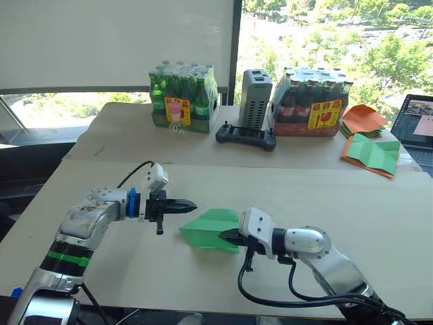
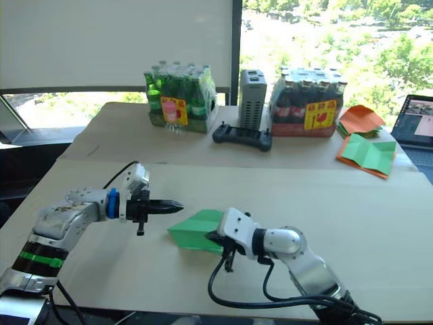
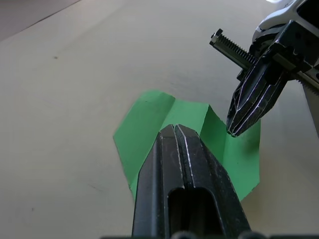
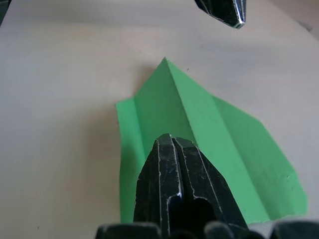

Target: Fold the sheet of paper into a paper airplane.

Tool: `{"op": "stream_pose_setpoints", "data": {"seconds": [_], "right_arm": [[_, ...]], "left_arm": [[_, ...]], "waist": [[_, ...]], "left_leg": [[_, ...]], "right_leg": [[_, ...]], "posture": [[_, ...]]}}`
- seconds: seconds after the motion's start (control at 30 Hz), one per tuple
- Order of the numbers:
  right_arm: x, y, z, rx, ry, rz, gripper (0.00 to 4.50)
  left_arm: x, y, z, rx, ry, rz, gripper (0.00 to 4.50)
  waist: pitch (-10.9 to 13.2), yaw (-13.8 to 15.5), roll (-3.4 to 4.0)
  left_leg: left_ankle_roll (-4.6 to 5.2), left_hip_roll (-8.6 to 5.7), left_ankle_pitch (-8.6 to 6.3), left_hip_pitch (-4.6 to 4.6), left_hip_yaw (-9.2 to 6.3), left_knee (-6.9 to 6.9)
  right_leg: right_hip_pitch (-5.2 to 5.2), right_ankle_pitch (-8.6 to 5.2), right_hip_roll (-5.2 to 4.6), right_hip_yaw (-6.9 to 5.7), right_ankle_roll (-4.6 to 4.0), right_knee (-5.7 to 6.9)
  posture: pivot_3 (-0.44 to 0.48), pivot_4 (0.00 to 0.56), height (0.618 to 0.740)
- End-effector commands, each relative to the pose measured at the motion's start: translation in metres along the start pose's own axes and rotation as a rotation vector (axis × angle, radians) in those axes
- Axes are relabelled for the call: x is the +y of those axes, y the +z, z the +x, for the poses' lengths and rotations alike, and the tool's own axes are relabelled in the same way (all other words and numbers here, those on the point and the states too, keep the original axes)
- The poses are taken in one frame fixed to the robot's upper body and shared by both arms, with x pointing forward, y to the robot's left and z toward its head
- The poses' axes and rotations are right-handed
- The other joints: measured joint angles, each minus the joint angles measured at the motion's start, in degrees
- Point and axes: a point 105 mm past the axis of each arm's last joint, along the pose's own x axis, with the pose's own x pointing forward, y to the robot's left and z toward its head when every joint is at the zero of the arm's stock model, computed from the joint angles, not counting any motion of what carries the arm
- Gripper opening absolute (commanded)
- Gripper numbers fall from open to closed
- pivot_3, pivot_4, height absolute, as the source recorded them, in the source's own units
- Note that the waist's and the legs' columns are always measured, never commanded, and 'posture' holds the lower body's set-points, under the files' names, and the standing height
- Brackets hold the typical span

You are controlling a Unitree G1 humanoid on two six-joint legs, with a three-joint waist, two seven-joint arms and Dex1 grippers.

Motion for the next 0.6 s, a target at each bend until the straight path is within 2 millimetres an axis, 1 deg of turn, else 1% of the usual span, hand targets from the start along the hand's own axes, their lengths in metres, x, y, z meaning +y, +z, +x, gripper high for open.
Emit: {"op": "stream_pose_setpoints", "data": {"seconds": [0.03,0.13,0.27,0.4,0.53,0.6], "right_arm": [[0.006,-0.002,-0.001,0.012,0.02,-0.001,0.02],[0.011,-0.011,-0.001,0.044,0.037,0.011,0.02],[0.019,-0.017,0.002,0.066,0.063,0.009,0.02],[0.024,-0.016,0.003,0.064,0.081,0.006,0.02],[0.027,-0.012,0.0,0.047,0.09,0.005,0.02],[0.028,-0.011,-0.002,0.047,0.094,0.009,0.02]], "left_arm": [[0.005,0.005,0.0,0.022,-0.027,0.073,0.0],[0.01,0.005,0.004,0.048,-0.049,0.107,0.0],[0.011,0.006,0.009,0.067,-0.079,0.136,0.0],[0.011,0.003,0.012,0.102,-0.107,0.162,0.0],[0.011,-0.001,0.015,0.138,-0.135,0.196,0.0],[0.007,-0.001,0.017,0.14,-0.158,0.201,0.0]], "waist": [[0.0,-0.17,0.0],[0.0,-0.26,-0.01],[0.0,-0.42,-0.01],[-0.01,-0.6,-0.02],[-0.01,-0.61,-0.03],[-0.01,-0.65,-0.03]], "left_leg": [[0.0,0.01,0.0,-0.01,0.0,0.0],[-0.02,0.02,0.02,-0.03,0.0,0.01],[-0.02,0.01,0.02,-0.03,0.01,0.04],[-0.02,0.01,0.02,-0.04,0.01,0.04],[-0.02,0.01,0.02,-0.04,0.0,0.05],[-0.02,0.01,0.02,-0.04,0.0,0.05]], "right_leg": [[-0.03,0.0,0.01,0.0,0.0,0.01],[-0.08,0.0,0.01,0.01,0.0,0.09],[-0.08,0.0,0.0,0.01,0.0,0.13],[-0.09,0.0,0.0,0.01,0.0,0.17],[-0.09,0.0,0.01,0.0,0.0,0.17],[-0.09,0.0,0.01,0.0,0.0,0.17]], "posture": [[0.0,0.15,0.675],[0.0,0.15,0.675],[0.0,0.15,0.675],[0.0,0.15,0.675],[0.0,0.15,0.675],[0.0,0.15,0.675]]}}
